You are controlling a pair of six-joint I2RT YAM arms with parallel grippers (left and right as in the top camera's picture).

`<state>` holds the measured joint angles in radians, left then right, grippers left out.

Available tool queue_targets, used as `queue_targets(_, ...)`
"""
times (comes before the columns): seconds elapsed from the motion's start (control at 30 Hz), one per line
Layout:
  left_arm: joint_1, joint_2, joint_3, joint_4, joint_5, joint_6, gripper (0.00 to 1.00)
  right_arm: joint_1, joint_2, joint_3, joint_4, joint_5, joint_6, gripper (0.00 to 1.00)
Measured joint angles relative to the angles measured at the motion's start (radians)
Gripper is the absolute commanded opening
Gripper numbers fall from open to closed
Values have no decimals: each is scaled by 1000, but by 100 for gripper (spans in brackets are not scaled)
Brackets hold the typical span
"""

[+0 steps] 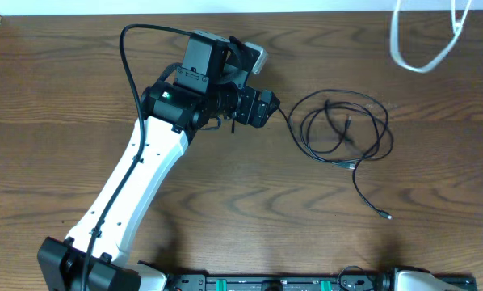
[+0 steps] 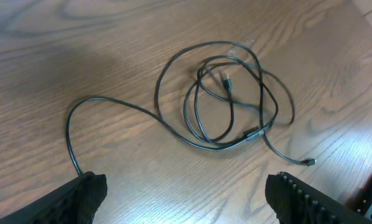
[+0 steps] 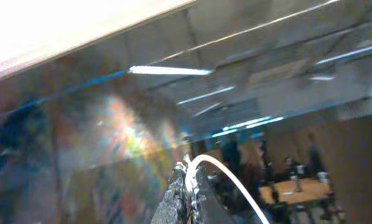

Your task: Untangle cables

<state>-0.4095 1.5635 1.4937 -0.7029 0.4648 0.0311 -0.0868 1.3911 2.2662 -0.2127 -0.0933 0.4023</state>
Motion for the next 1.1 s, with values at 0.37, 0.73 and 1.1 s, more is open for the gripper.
queue_targets(0.37,0,0,0,0,0,0,87,0,56,-1,-430,45,-86,1)
queue_targets(0.73,0,0,0,0,0,0,87,-34,256,-5,-583,60,-294,1)
queue_targets(1.1,0,0,0,0,0,0,87,-215,504,-5,-420,100,-363,1)
